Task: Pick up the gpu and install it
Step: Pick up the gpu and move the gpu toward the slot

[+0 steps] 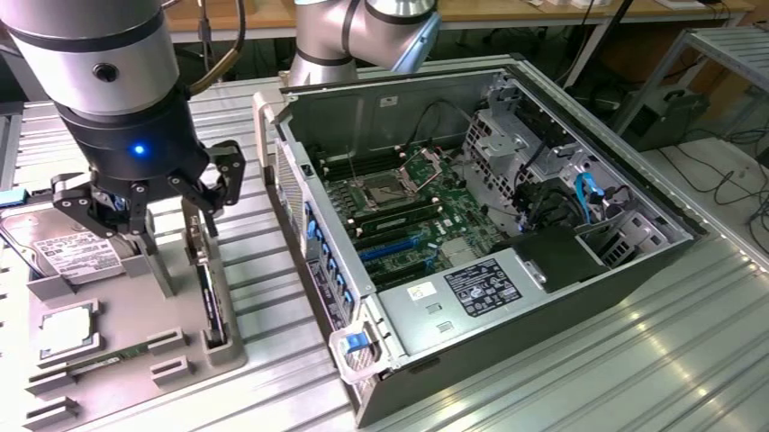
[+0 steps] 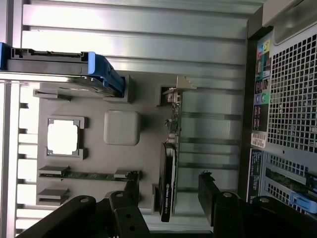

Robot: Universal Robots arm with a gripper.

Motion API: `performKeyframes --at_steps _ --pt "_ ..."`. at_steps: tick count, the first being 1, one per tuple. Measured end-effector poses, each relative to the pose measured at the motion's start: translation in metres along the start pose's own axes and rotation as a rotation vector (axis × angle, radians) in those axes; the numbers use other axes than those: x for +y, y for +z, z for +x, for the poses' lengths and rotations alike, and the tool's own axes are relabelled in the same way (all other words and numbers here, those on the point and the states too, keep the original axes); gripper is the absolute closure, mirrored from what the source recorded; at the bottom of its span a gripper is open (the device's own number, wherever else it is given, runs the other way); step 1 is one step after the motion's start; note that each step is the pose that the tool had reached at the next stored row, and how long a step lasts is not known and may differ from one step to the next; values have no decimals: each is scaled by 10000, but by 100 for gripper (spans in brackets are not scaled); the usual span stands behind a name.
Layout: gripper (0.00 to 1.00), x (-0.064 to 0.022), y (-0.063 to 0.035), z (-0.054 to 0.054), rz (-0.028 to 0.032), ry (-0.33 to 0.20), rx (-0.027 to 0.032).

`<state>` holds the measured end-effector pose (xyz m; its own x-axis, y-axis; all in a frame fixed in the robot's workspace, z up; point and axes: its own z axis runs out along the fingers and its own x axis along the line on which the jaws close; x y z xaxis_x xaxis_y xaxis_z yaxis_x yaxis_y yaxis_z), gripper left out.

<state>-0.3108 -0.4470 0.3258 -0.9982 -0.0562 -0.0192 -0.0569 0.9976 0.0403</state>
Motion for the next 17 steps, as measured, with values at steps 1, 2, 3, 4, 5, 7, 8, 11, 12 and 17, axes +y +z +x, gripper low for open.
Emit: performKeyframes --at_steps 1,2,3,4,5,7,8,11,12,17 --pt "40 -1 6 0 0 0 0" --pt "40 -2 12 0 0 0 0" --pt "40 -3 17 0 0 0 1" --pt "40 -3 23 1 0 0 1" --pt "40 -4 29 1 0 0 2" --pt "40 -5 39 1 0 0 5" --pt "40 -6 44 1 0 0 6" --pt "40 -7 63 2 -1 0 6" --pt "40 -7 71 1 -1 1 6" --pt "40 -10 106 2 -1 0 6"
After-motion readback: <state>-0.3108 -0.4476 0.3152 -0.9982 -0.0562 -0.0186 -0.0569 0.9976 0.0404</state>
